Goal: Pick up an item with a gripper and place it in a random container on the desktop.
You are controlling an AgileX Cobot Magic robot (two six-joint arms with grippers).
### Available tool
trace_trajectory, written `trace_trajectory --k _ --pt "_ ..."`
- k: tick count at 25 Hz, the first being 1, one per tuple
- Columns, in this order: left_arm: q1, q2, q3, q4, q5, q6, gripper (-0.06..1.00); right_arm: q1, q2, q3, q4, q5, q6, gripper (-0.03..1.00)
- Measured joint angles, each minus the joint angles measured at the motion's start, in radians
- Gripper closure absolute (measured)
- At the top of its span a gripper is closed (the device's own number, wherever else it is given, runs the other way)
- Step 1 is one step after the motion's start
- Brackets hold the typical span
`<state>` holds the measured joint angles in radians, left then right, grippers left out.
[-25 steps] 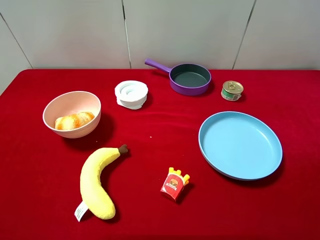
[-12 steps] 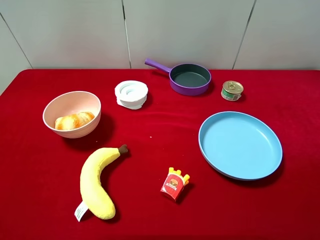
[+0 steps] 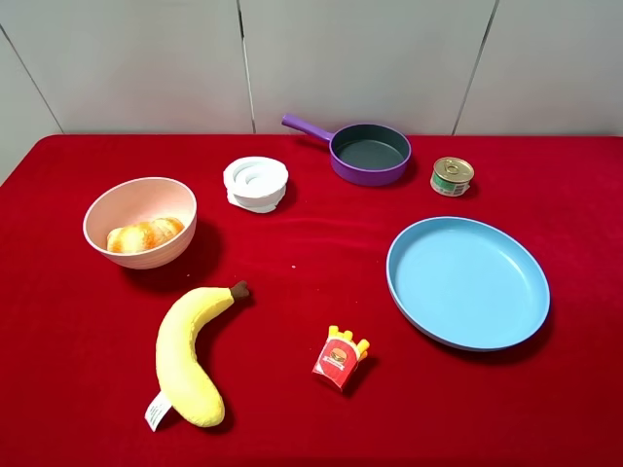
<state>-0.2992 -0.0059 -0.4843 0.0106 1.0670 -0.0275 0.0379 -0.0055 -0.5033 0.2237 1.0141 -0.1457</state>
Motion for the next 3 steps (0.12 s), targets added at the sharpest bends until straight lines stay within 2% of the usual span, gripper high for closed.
trace_trajectory --k 3 --pt "0.000 0.000 0.000 -0.002 0.000 0.001 0.01 0.000 0.000 0.000 0.000 -0.001 0.000 0.27"
